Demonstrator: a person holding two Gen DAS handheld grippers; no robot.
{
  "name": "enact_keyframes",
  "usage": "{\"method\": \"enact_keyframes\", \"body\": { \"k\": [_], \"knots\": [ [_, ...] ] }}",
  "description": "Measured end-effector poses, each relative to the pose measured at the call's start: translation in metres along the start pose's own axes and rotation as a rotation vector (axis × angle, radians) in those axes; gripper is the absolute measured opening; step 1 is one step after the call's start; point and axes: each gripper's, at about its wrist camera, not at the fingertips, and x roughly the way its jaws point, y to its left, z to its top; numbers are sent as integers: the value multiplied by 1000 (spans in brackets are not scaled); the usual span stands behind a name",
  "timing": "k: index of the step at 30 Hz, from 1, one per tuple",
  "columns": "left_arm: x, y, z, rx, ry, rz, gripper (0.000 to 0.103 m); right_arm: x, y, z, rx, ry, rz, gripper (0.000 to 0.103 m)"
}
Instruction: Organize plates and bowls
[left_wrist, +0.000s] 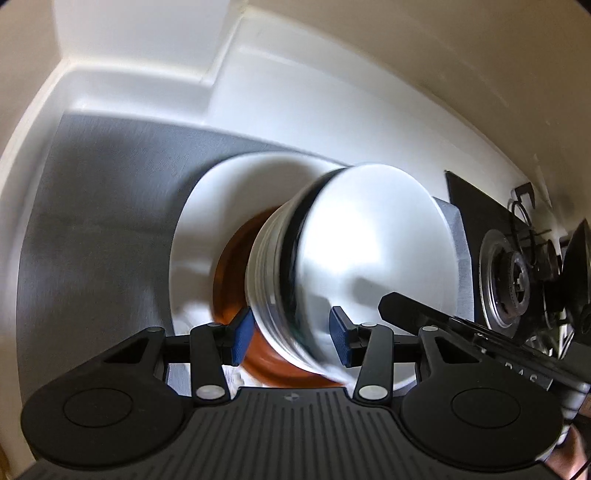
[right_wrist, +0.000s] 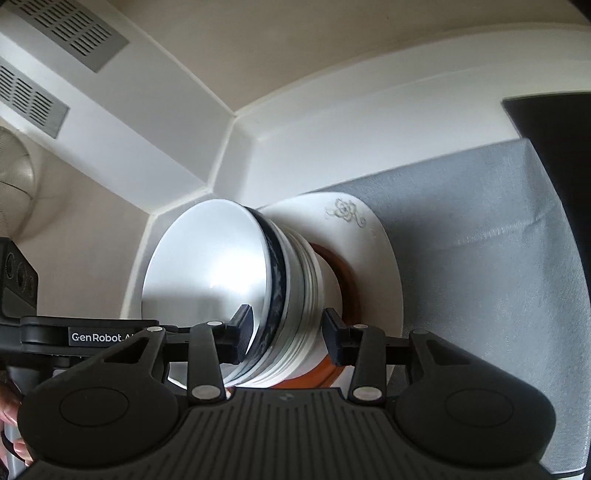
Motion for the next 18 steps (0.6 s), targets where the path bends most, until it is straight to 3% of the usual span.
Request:
{"method": "enact_keyframes", "body": {
  "k": [6, 8, 10, 12, 15, 16, 18],
  "knots": [
    [-2, -2, -1, 27, -48, 6, 47, -2, 2, -9, -16, -12, -31, 44],
    [-19, -7, -10, 45, -115, 66, 57, -14, 3, -13, -7, -46, -33, 45],
    [-46, -17, -24, 78, -212, 150, 76, -34, 17, -20, -90, -84, -78, 45],
    [-77, -31, -43, 94, -286, 196, 85, -58, 34, -31, -167, -119, -108, 46],
    [-126, -61, -79, 117, -341, 200, 95, -96, 60, -50, -252, -144, -128, 70],
    [-140, -73, -91, 117, -362, 222, 99, -111, 69, -57, -279, -149, -115, 84],
    [-167, -99, -119, 84, -412, 292, 103, -138, 84, -67, -312, -153, -74, 86]
  ]
}}
